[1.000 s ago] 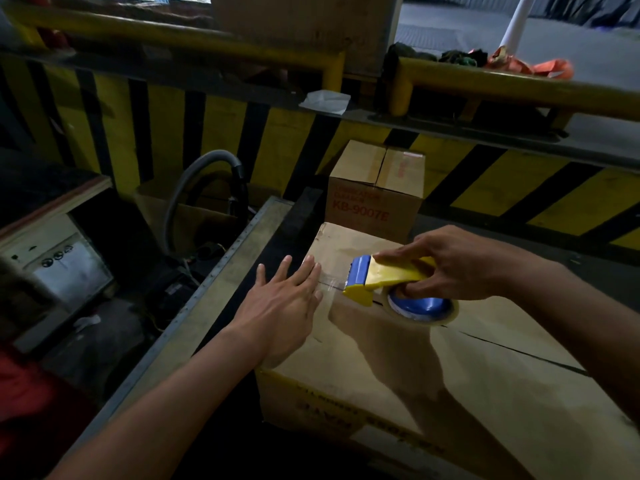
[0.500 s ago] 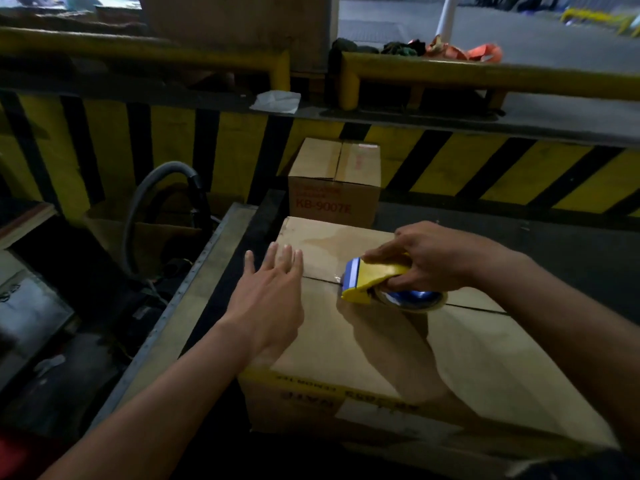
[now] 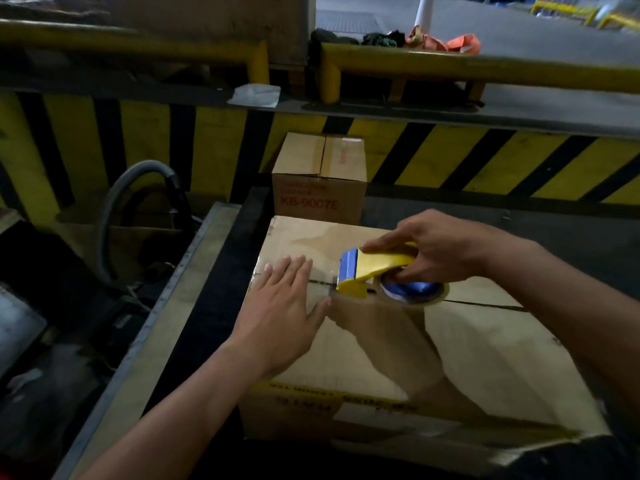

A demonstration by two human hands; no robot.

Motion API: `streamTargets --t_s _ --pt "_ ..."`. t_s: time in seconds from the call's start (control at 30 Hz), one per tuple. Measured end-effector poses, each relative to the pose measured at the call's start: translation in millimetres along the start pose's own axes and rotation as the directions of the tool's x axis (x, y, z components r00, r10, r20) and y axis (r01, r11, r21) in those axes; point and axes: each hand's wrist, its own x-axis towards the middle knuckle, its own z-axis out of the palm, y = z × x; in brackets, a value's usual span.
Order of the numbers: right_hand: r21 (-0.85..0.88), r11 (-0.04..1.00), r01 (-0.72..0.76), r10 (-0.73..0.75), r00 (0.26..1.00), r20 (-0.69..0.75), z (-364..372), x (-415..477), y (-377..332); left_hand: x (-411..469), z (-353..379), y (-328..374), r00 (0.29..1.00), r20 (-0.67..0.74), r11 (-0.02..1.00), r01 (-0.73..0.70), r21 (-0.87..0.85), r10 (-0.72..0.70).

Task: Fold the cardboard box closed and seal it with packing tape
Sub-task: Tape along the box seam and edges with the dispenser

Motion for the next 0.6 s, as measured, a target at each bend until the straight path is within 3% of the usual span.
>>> streamTargets --t_s 0.27,0.6 --pt "-0.053 0.998 0.038 -0.044 0.994 -0.101 -29 -3 -7 4 3 -2 0.998 -0.062 0.997 0.002 -0.071 -0.007" --pt "-0.032 0.999 0.001 0.000 0.998 0.056 10 5 1 -1 0 1 0.995 -0.082 0.998 -0.058 -0.004 0.058"
